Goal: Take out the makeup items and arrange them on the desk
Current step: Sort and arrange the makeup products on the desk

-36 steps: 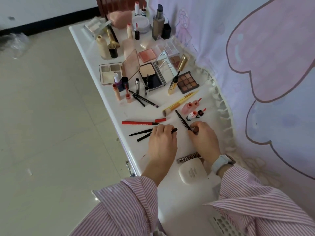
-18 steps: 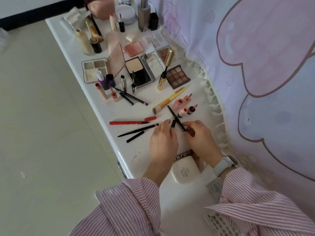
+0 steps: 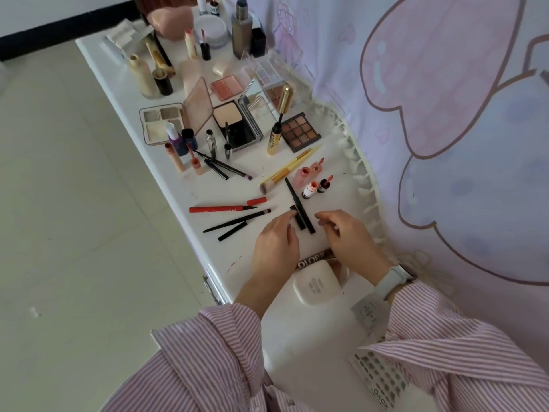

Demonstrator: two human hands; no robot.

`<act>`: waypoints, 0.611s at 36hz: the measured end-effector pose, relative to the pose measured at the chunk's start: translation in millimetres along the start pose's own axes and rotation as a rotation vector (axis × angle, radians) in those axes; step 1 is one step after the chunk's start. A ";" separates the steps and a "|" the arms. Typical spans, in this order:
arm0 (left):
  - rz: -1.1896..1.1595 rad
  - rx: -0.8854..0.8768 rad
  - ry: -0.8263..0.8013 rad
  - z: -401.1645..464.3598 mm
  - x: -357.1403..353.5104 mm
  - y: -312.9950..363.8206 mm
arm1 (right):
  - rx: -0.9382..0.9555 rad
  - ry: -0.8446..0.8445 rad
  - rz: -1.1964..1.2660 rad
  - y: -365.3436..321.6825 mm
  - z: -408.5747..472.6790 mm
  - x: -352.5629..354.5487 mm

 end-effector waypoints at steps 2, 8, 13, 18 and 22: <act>0.069 -0.029 -0.025 -8.0 5.1 -1.7 | 0.015 -0.021 -0.079 3.4 -6.2 3.8; 0.276 -0.168 -0.050 -45.7 21.4 -11.8 | 0.117 -0.145 -0.381 7.1 -21.1 12.5; 0.432 -0.242 -0.087 -64.8 20.4 -31.6 | 0.104 -0.309 -0.541 11.8 -14.8 10.1; 0.432 -0.238 -0.150 -69.2 19.6 -39.9 | 0.120 -0.320 -0.558 8.2 -10.0 5.2; 0.339 -0.169 -0.153 -64.3 23.9 -38.9 | 0.128 -0.322 -0.545 9.5 -13.0 4.1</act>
Point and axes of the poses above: each hand's wrist, its own z-axis towards the middle knuckle, its own x-axis out of the back of the hand, y = z × x, the point moved 6 cm from there along z, towards the middle knuckle, and after that the axes turned 14 degrees about -z, right-handed, at the moved point
